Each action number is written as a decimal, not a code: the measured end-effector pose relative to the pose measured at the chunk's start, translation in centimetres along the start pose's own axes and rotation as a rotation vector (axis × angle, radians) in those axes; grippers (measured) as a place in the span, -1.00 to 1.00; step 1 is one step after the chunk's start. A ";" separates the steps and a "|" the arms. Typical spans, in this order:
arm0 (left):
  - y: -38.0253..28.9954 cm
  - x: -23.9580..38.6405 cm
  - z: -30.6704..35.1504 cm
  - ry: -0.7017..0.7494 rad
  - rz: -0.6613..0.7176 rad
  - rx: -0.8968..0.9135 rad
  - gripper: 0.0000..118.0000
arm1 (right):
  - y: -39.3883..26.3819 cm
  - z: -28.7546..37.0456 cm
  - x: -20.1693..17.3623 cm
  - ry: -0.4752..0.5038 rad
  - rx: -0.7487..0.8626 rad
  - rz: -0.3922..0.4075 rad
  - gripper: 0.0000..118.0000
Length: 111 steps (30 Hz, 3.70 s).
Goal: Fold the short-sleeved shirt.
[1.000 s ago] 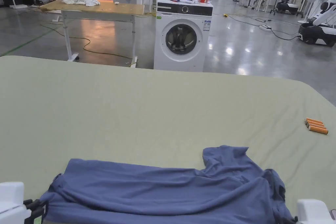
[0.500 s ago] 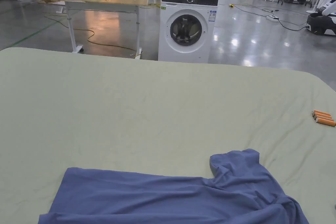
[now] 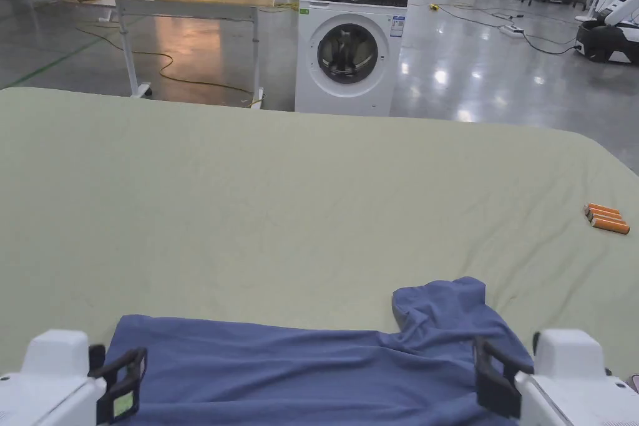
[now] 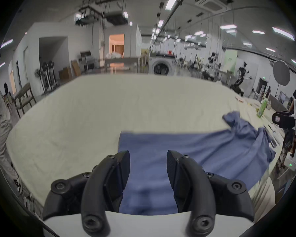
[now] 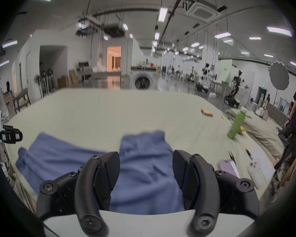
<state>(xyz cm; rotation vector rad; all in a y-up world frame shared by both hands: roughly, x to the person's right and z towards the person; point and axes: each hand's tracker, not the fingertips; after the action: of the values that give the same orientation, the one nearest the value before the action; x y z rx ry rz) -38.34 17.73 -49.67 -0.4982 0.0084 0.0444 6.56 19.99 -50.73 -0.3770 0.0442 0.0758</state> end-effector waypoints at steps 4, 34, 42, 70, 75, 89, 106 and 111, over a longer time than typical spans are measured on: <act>1.8 1.8 -0.2 0.014 -0.019 0.155 -0.39 | 1.4 -0.8 -2.7 0.006 0.143 -0.015 -0.77; 3.2 -4.1 -16.5 0.023 0.060 -0.538 0.08 | -0.5 -2.1 -1.6 -0.028 0.043 -0.024 -0.98; 3.1 -1.3 -15.1 0.022 -0.067 -0.444 -0.96 | -0.8 -5.8 2.8 -0.058 -0.120 -0.073 -0.96; 3.4 -3.6 -8.7 -0.038 0.048 -0.251 -0.98 | 1.4 -21.9 9.1 0.023 -0.571 -0.050 -0.99; 4.0 -4.4 -6.9 -0.079 0.044 -0.218 -0.98 | 4.0 -15.4 10.2 0.064 -0.474 -0.066 -0.99; 0.3 -8.2 1.6 -0.190 0.171 -0.157 -0.97 | 1.4 0.7 11.1 0.118 -0.421 -0.033 -0.99; -6.3 -6.3 1.0 -0.125 -0.032 -0.392 -0.82 | -9.1 0.6 10.5 0.065 -0.657 -0.022 -0.94; -5.0 -5.7 1.7 -0.119 -0.021 -0.362 -0.47 | -7.0 1.8 9.7 -0.031 -0.634 0.062 -0.49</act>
<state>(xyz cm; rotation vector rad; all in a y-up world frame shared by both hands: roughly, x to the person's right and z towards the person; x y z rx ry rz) -43.78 13.98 -45.66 -0.8566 -0.1233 0.0549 16.85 14.77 -47.01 -1.0082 -0.0003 0.1578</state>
